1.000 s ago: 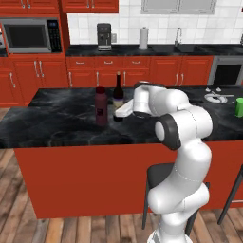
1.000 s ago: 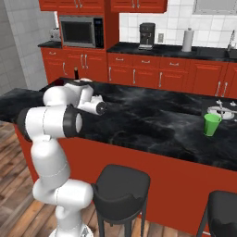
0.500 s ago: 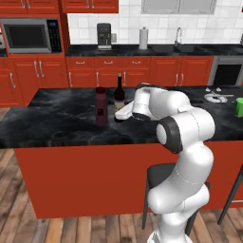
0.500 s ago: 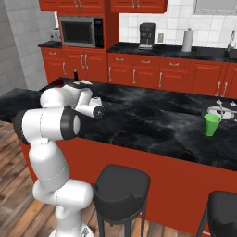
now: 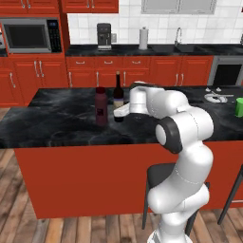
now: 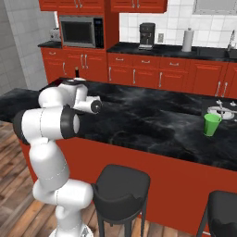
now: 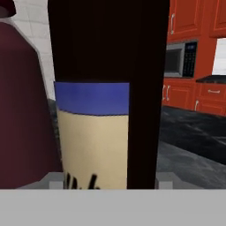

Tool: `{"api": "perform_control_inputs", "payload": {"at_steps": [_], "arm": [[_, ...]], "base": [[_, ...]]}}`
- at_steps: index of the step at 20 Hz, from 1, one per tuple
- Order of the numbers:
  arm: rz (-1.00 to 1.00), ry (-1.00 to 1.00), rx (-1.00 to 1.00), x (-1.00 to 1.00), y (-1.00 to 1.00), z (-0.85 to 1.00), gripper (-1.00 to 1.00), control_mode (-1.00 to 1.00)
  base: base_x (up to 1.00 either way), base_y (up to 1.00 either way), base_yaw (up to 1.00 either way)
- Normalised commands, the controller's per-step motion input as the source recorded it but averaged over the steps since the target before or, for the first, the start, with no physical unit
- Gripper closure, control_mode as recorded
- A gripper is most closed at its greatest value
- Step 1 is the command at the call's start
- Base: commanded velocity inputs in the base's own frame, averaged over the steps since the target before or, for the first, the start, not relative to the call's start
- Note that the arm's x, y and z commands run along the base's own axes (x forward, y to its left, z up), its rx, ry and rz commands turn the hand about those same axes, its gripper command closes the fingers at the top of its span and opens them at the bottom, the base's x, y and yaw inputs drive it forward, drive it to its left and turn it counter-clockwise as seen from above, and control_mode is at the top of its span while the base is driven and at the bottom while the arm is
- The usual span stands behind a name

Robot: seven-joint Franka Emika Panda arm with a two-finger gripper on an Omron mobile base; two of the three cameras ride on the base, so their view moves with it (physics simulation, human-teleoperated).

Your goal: Place the drinks on the dining counter in a tight cluster.

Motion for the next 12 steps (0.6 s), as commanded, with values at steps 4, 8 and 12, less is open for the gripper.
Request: {"api": "perform_control_inputs", "payload": {"at_steps": [4, 8, 12], "arm": [[0.0, 0.0, 0.0, 0.0, 0.0, -0.04, 1.0, -1.0], [0.0, -0.05, 0.0, 0.0, 0.0, -0.03, 1.0, -1.0], [0.0, -0.14, 0.0, 0.0, 0.0, -0.1, 1.0, -1.0]], "base": [[0.0, 0.0, 0.0], [0.0, 0.0, 0.0], [0.0, 0.0, 0.0]]}}
